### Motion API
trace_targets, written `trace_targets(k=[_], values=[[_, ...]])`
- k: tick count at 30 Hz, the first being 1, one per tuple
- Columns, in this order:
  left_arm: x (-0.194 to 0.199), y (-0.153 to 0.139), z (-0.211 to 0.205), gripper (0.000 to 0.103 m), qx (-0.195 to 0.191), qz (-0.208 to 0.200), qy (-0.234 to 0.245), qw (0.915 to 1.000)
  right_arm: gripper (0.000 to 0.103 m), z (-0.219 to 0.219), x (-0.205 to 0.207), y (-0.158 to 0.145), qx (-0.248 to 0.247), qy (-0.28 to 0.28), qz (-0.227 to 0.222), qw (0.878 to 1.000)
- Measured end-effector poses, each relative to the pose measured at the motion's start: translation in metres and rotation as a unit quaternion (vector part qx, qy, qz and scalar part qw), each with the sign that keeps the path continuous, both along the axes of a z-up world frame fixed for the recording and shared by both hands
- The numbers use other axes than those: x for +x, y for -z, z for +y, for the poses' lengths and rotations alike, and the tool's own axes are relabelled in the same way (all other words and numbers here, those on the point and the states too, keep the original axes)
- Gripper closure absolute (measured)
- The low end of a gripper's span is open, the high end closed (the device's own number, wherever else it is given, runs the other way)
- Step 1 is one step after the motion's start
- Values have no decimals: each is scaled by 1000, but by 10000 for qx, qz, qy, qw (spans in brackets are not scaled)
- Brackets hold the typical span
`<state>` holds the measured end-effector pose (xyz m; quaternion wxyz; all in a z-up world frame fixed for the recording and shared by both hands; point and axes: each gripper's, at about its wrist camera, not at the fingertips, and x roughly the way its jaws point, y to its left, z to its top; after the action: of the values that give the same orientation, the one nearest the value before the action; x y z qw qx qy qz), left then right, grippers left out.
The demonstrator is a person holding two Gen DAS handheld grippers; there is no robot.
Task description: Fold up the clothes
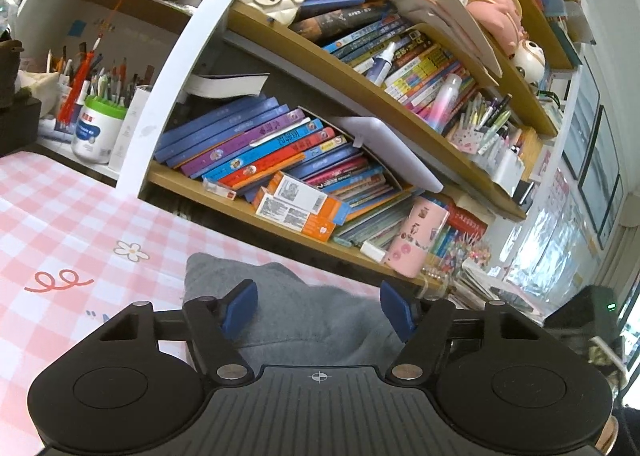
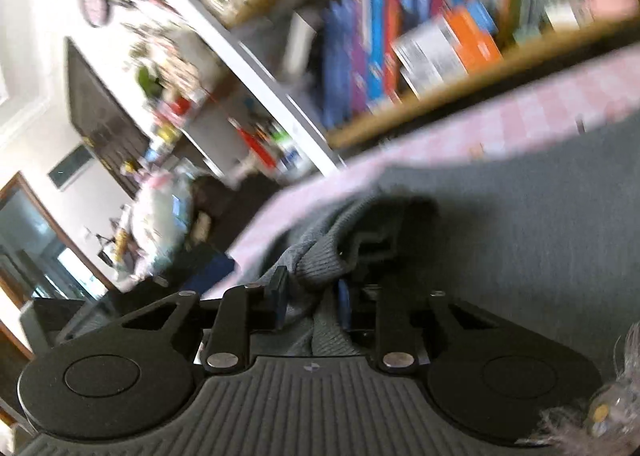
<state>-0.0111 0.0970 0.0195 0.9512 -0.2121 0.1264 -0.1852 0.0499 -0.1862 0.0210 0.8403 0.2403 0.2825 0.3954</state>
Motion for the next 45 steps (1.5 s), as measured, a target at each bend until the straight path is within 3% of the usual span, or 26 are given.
trace_targets(k=[2,5,8,13,16,18,20,23,26,32,34,36,40,45], values=[[1,0,0,35,2,35,-1,10000,80,0,1,1,-119,71,99,9999],[5,3,-1,35,92,226,-26,9997,80,0,10,14,-367,170,594,9974],[10,7,-2,38,175,456,-77,9988,70,-2,11,16,-414,226,711,9964],[9,7,3,61,40,454,-96,9989,65,-10,-6,-6,-351,620,-156,9973],[6,5,1,77,-24,316,95,9995,76,-9,-21,-18,-470,808,-916,9914],[5,3,-1,81,-5,262,234,9994,83,-6,-23,-21,-501,755,-1107,9897],[9,5,-6,83,164,436,295,9985,85,-1,-19,-17,-629,594,-1007,9912],[19,13,-8,83,239,940,366,9946,85,10,-8,-4,-1078,453,-552,9916],[22,16,-10,83,350,1049,347,9933,85,12,3,10,-1172,353,-87,9924],[18,15,-13,80,467,943,346,9938,84,9,-1,10,-1150,364,-159,9926],[15,14,-12,77,452,882,349,9945,77,6,-4,6,-1072,377,-214,9933],[14,13,-12,73,405,832,350,9951,65,3,-7,3,-1010,416,-293,9936],[11,10,-15,62,436,758,299,9957,55,-10,-21,-6,-1008,740,-547,9906],[5,6,-19,35,626,562,55,9964,36,-39,-43,-14,-952,1225,-736,9851]])
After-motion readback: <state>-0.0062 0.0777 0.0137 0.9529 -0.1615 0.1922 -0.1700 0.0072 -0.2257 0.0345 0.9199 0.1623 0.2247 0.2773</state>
